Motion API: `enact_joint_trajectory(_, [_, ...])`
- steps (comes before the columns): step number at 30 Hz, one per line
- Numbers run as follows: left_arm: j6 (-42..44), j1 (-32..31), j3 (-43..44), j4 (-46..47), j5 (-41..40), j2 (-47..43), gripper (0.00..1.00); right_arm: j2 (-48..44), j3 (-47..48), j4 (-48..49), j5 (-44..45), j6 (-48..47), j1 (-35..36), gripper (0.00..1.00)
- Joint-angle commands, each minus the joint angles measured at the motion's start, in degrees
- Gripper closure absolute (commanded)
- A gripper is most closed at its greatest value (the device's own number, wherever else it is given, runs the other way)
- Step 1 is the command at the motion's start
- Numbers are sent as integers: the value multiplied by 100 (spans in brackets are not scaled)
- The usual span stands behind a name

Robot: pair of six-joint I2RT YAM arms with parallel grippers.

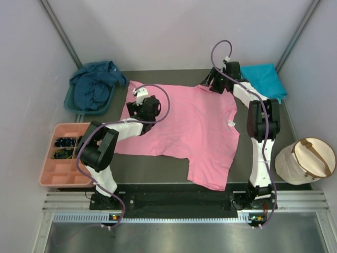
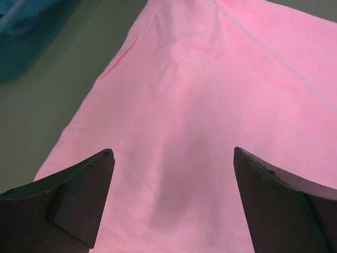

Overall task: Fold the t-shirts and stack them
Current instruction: Flatten out the tshirt

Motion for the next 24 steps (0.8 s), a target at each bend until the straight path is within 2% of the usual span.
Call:
enact_joint_trajectory(1, [-234,-121,-13,-30,-185,-152,1,-80,326,44,200,133,21,32])
enact_joint_trajectory(12, [-585,-183,-48,-328,-18,252,1,95,475,-430,737,72,30,32])
enact_joint_trajectory(17, [-515,-174,277,-803,377,656,1,218,563,-509,781,81,30,32])
enact_joint_trajectory(24, [-506,-183,322,-821,949,1035,1,421,748,-650,772,90,21,32])
